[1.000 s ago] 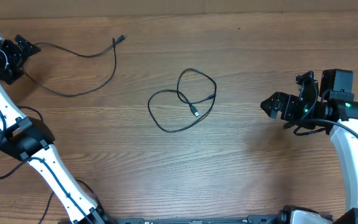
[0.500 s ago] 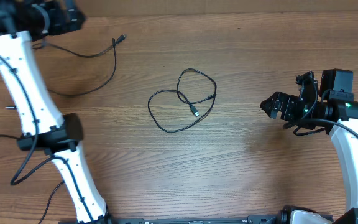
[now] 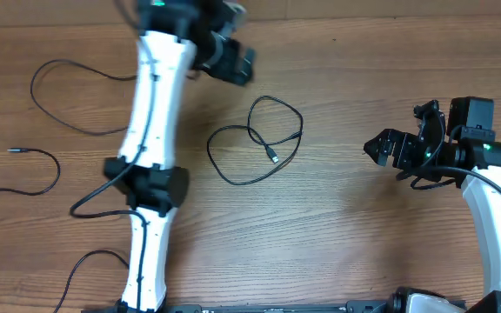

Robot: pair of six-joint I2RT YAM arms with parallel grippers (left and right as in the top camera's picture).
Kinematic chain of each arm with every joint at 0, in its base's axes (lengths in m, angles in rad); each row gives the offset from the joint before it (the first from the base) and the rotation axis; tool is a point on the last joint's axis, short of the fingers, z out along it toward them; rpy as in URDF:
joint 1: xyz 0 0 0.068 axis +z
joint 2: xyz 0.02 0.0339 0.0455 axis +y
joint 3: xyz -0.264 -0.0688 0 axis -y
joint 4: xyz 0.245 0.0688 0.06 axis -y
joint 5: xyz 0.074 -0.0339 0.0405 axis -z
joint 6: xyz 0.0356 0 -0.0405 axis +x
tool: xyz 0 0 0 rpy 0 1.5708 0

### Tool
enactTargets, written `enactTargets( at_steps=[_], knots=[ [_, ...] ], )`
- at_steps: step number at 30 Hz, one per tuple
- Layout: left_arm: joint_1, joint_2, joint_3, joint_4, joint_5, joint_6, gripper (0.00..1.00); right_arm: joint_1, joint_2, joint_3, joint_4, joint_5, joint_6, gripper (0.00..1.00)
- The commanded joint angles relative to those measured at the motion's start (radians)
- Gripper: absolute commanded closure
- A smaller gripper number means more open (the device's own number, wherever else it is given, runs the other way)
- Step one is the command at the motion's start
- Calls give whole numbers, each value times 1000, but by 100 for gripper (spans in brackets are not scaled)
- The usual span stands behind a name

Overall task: Untangle cables
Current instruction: 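Open the left gripper and move it back to the center cable, then grasp the remaining looped black cable with the left gripper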

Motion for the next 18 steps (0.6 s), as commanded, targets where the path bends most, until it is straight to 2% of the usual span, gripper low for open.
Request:
enactTargets(
  at_steps=[1,6,10,14,18],
  knots=[
    [-74,8,-140,2,-104,26,0,-2,3,0,5,-5,-5,0],
    [-135,8,-294,39,-124,15,0,-2,3,0,5,-5,-5,0],
    [-148,8,-390,88,-121,-69,0,-2,3,0,4,-5,-5,0],
    [-145,8,-488,171,-121,-314,0,-2,3,0,4,-5,-5,0],
    [-151,8,-544,241,-101,-440,0,-2,3,0,5,-5,-5,0]
  ],
)
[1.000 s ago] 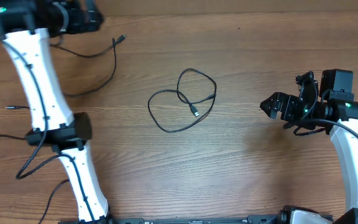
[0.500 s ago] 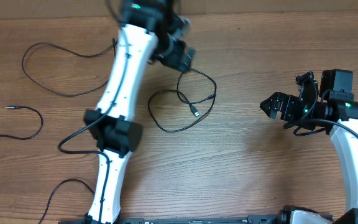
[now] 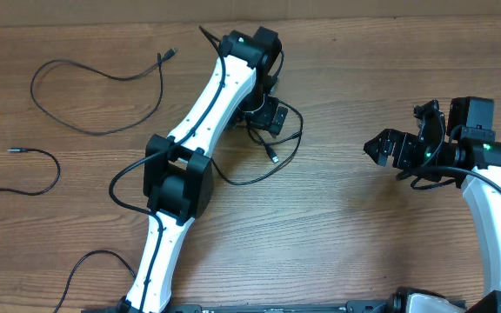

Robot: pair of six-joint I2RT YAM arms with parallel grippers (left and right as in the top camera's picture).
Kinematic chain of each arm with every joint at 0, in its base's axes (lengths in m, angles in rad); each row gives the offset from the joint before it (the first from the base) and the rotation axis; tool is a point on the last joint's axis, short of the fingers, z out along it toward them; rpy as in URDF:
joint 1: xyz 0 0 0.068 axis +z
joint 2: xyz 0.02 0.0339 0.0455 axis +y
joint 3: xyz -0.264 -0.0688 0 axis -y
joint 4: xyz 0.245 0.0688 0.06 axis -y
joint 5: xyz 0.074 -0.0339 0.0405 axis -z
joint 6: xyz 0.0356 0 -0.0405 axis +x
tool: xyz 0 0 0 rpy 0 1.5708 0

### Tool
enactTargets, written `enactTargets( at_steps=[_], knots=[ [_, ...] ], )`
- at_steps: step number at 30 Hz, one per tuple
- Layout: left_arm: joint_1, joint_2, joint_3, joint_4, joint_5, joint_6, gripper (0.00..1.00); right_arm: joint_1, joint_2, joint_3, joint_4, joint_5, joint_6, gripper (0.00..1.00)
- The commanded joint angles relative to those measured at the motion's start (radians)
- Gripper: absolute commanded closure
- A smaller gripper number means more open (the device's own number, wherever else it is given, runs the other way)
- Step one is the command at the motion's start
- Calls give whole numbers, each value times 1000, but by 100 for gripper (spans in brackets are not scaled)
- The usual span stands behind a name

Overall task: Untangle cables
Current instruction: 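Grasp the remaining looped black cable with the left gripper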

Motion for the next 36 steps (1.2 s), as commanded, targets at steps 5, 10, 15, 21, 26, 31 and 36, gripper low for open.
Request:
enactTargets(
  at_steps=[5,10,15,21,26,31,36],
  knots=[
    [-22,0,-135,160,90,-192,1,-2,3,0,4,-5,-4,0],
    [-35,0,-194,215,104,-192,0,-2,3,0,4,-5,-4,0],
    [-36,0,-205,225,44,-314,0,-2,3,0,4,-5,-4,0],
    [-36,0,-207,224,-68,-514,0,-2,3,0,5,-5,-5,0],
    [-36,0,-207,227,-90,-616,0,-2,3,0,5,-5,-4,0],
    [-37,0,-207,226,-124,-649,0,-2,3,0,5,-5,-4,0],
    [-37,0,-220,227,-167,-684,0,-2,3,0,5,-5,-4,0]
  ],
)
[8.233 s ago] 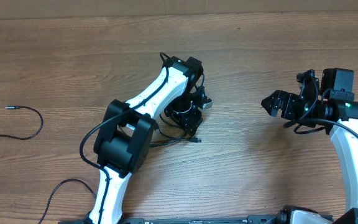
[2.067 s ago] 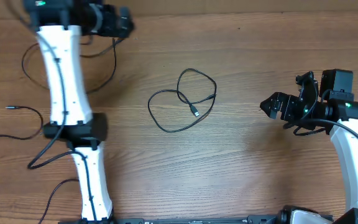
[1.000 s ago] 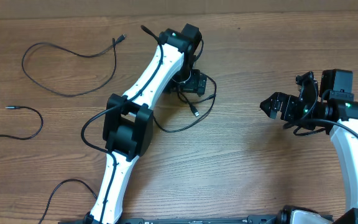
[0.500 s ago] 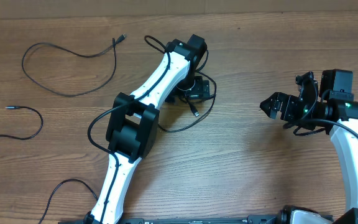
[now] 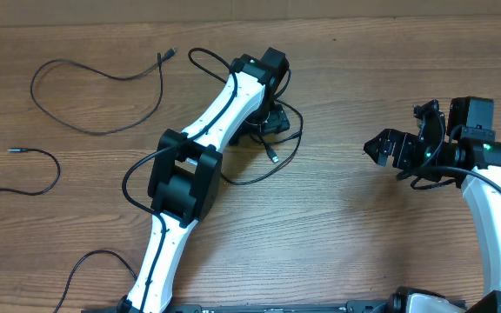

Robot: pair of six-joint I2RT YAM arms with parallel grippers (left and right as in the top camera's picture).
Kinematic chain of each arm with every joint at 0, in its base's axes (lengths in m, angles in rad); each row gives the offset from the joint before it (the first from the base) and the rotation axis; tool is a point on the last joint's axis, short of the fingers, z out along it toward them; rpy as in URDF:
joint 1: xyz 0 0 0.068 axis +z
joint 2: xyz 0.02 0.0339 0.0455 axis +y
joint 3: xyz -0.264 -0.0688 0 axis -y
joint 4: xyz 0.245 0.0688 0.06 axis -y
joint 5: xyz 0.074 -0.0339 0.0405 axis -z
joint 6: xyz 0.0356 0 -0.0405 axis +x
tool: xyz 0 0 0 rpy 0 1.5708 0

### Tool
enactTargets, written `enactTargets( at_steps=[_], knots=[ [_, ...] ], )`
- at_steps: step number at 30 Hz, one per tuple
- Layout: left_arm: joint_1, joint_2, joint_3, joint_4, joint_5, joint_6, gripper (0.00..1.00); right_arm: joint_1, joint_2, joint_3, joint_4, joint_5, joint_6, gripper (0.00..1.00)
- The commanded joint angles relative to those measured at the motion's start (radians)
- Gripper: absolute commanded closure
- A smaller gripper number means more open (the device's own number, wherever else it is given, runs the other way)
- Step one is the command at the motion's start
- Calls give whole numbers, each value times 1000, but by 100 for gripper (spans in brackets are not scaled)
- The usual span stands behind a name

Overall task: Untangle cables
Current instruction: 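Grasp the remaining looped black cable with the left gripper, then drag the held cable leftward with the left gripper, spreading its loops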

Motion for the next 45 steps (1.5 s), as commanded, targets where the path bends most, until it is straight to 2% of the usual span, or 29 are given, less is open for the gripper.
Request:
enactTargets(
  at_steps=[1,10,15,25,28,36,45],
  knots=[
    [-2,0,-24,1,-59,-72,0,-2,3,0,5,-5,-4,0],
    [-2,0,-145,71,-58,-85,0,-2,3,0,5,-5,-4,0],
    [0,0,-156,74,-55,-85,0,-2,3,0,5,-5,-4,0],
    [27,0,-156,-31,-126,-77,0,-2,3,0,5,-5,-4,0],
    [47,0,-157,-75,-168,-75,0,-2,3,0,5,-5,-4,0],
    [123,0,-191,-71,-166,-47,0,-2,3,0,0,-5,-4,0],
    [222,0,-341,-2,-166,-2,1,-2,3,0,1,-5,-4,0]
  ],
)
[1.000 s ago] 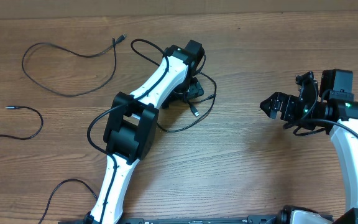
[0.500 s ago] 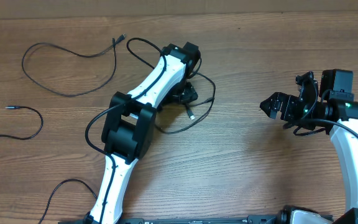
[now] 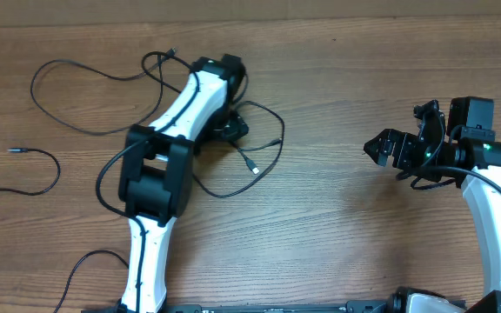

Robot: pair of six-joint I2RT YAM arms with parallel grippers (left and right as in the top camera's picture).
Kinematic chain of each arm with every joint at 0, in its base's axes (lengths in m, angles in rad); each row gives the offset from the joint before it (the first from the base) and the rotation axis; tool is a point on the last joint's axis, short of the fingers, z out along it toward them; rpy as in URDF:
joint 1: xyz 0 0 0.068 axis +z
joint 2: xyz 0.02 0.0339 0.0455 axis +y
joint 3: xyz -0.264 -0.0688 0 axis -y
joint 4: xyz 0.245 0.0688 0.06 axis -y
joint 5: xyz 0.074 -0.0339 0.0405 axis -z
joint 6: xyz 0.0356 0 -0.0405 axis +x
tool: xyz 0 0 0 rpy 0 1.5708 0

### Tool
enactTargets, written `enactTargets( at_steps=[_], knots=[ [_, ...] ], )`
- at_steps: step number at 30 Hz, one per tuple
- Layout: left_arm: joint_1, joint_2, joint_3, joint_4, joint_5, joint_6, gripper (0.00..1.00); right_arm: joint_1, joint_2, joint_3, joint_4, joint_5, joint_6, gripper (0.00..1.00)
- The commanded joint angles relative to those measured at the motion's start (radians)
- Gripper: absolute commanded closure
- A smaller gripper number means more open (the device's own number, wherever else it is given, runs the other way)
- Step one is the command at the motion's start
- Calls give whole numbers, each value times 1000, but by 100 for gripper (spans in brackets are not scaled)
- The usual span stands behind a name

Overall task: Untangle cables
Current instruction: 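Drag the held cable leftward with the left gripper, spreading its loops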

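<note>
A thin black cable (image 3: 277, 139) lies in loose loops at the table's middle, and its small plug (image 3: 252, 165) points down and to the right. My left gripper (image 3: 230, 129) is down on the left part of these loops and shut on the cable, its fingers hidden under the wrist. A second long black cable (image 3: 85, 130) curves across the far left, and its plug (image 3: 171, 54) sits beside the left arm. My right gripper (image 3: 370, 146) hovers at the right, far from all cables, and its jaws cannot be made out.
A third thin cable (image 3: 55, 165) with a small jack (image 3: 12, 150) runs off the left edge. The white left arm (image 3: 159, 174) stretches from the front edge over the looped cable's left side. Black arm wiring hangs beside it.
My left gripper has moved left and slightly down, and the looped cable has shifted left with it. Its plug now lies lower and further left. The right arm has not moved.
My left arm was first up at the back left, away from the looped cable. Then its gripper was down on the loops' upper part, and it stayed there a moment later. Now the loops sit further left, held by that gripper.
</note>
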Motion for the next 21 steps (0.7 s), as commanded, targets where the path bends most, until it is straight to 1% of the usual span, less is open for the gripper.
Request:
enactTargets(
  at_steps=[1,9,14,21],
  knots=[
    [55,92,-121,20,-81,15,2,-2,3,0,1,-5,-4,0],
    [159,92,-229,71,-84,39,6,-2,3,0,2,-5,-4,0],
    [229,92,-255,78,-140,63,5,-2,3,0,3,-5,-4,0],
    [343,92,-255,107,-161,188,6,-2,3,0,6,-5,-4,0]
  ],
)
